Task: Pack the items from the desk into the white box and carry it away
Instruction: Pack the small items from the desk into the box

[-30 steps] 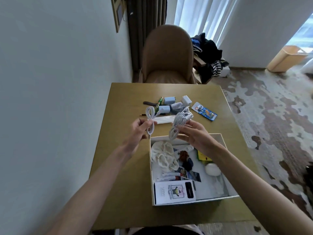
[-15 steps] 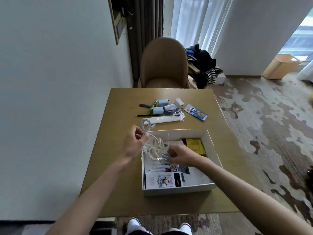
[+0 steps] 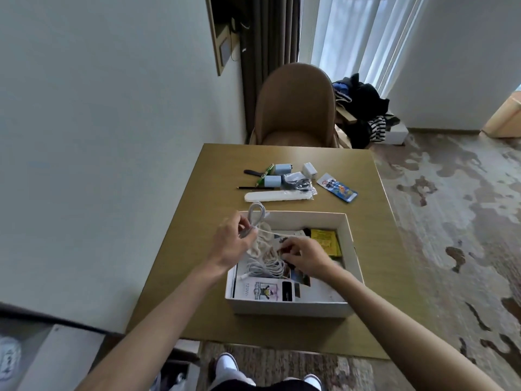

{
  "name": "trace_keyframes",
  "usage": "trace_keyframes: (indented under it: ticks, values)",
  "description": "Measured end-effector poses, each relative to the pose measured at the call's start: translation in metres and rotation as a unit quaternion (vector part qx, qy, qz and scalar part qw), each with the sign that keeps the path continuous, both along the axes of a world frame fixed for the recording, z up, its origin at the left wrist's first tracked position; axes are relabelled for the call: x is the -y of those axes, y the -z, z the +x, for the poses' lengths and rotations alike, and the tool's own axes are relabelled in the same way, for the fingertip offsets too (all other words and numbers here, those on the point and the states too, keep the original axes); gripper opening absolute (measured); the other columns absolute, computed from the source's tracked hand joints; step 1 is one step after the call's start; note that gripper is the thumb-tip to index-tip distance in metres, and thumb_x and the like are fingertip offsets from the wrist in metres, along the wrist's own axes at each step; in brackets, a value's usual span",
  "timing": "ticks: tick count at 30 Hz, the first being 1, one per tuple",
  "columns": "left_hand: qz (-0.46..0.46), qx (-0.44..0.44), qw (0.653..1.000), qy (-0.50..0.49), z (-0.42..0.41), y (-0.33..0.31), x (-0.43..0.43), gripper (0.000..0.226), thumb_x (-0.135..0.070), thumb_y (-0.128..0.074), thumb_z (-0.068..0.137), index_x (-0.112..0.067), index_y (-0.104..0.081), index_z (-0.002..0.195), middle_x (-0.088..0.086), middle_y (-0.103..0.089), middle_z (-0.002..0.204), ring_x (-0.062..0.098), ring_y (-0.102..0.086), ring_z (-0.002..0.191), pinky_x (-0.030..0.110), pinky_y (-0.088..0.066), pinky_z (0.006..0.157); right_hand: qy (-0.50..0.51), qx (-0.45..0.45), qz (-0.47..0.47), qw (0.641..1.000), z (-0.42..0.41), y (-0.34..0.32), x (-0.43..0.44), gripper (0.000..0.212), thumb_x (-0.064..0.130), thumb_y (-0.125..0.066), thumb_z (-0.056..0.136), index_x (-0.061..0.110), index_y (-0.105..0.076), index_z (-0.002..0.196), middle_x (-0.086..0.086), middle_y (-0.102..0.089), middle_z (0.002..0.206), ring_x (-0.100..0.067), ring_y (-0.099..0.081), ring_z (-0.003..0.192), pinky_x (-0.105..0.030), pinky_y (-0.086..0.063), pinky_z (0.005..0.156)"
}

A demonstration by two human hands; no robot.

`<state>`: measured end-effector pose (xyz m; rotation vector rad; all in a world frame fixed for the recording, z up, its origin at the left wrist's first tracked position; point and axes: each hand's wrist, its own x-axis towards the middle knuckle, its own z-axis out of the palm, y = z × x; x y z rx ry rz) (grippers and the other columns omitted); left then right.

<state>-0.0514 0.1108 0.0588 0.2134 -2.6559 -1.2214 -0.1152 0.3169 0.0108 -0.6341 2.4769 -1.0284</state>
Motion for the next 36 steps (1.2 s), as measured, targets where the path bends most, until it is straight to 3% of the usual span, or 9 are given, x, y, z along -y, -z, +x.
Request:
trace_keyframes:
  ticks: [4,7,10,13,17,21,25,31,36]
  values:
    - [-0.02,-0.021,0.998,0.063,-0.008,0.009,-0.025,0.018,-0.018,-0.07,0.084,-0.021,-0.053,0.077,-0.001,-0.06,0.078,0.012,-0.058,0.07,0.02,-0.048,0.062,0.164,0.156,-0.124,0.966,-0.015,-0.017,-0.049,0.016,0.012,-0.064,0.092,0.011,-0.067,0.107,-0.011,-0.069,0.103,-0.018,-0.066,0.088,-0.033,-0.057,0.076]
    - [-0.057,-0.012,0.993,0.098,-0.016,0.019,-0.043,0.027,-0.023,-0.072,0.082,-0.031,-0.048,0.071,-0.009,-0.057,0.075,0.001,-0.054,0.068,0.012,-0.042,0.061,0.211,0.194,-0.181,0.941,-0.016,-0.03,-0.072,0.019,-0.002,-0.061,0.088,0.007,-0.066,0.104,-0.019,-0.068,0.107,-0.02,-0.067,0.086,-0.034,-0.058,0.078]
    - [-0.114,0.043,0.981,0.152,-0.023,0.031,-0.054,0.022,-0.029,-0.069,0.084,-0.03,-0.049,0.074,-0.009,-0.054,0.076,0.005,-0.053,0.067,0.016,-0.039,0.059,0.176,0.203,-0.158,0.95,-0.011,-0.038,-0.083,0.026,-0.008,-0.058,0.086,0.007,-0.065,0.106,-0.012,-0.069,0.106,-0.022,-0.067,0.093,-0.035,-0.057,0.08]
    - [-0.167,0.094,0.961,0.202,-0.022,0.037,-0.049,0.018,-0.03,-0.068,0.084,-0.026,-0.051,0.08,-0.005,-0.059,0.082,0.014,-0.059,0.073,0.023,-0.048,0.062,0.139,0.203,-0.137,0.959,-0.007,-0.04,-0.087,0.025,-0.006,-0.06,0.086,0.01,-0.064,0.104,-0.008,-0.069,0.102,-0.018,-0.067,0.09,-0.026,-0.057,0.073]
    - [-0.101,0.169,0.957,0.214,-0.01,0.041,-0.029,0.015,-0.034,-0.058,0.088,-0.032,-0.043,0.088,0.001,-0.06,0.084,0.017,-0.06,0.075,0.033,-0.055,0.07,0.099,0.162,-0.113,0.975,0.0,-0.033,-0.078,0.032,-0.008,-0.054,0.086,0.017,-0.063,0.103,-0.004,-0.068,0.104,-0.014,-0.066,0.092,-0.019,-0.054,0.068]
    - [-0.062,0.218,0.95,0.216,0.004,0.037,-0.012,0.019,-0.035,-0.047,0.093,-0.033,-0.043,0.112,0.001,-0.063,0.111,0.013,-0.061,0.101,0.037,-0.053,0.089,0.02,0.099,-0.074,0.992,0.008,-0.023,-0.054,0.043,-0.009,-0.049,0.087,0.021,-0.061,0.115,0.002,-0.062,0.116,-0.01,-0.062,0.099,-0.018,-0.054,0.073]
    - [-0.152,0.243,0.932,0.223,0.017,0.039,-0.008,0.034,-0.025,-0.045,0.097,-0.034,-0.04,0.129,0.006,-0.058,0.132,0.019,-0.056,0.117,0.036,-0.047,0.096,-0.047,0.054,-0.026,0.997,0.015,-0.018,-0.021,0.04,0.001,-0.055,0.089,0.018,-0.06,0.125,-0.002,-0.062,0.12,-0.015,-0.062,0.104,-0.022,-0.057,0.074]
    - [-0.249,0.199,0.913,0.256,0.023,0.045,-0.011,0.026,-0.016,-0.055,0.092,-0.027,-0.059,0.115,-0.003,-0.063,0.118,0.015,-0.058,0.107,0.031,-0.049,0.088,-0.149,0.005,0.059,0.987,0.032,-0.006,0.003,0.034,0.01,-0.062,0.088,0.014,-0.064,0.122,-0.005,-0.066,0.119,-0.018,-0.063,0.102,-0.026,-0.052,0.08]
    - [-0.21,0.187,0.927,0.247,0.02,0.043,-0.009,0.009,-0.016,-0.06,0.09,-0.02,-0.063,0.098,-0.001,-0.067,0.101,0.013,-0.062,0.093,0.03,-0.051,0.081,-0.156,-0.021,0.074,0.985,0.041,0.009,0.006,0.022,0.021,-0.064,0.089,0.016,-0.064,0.111,-0.004,-0.067,0.11,-0.009,-0.057,0.087,-0.023,-0.047,0.071]
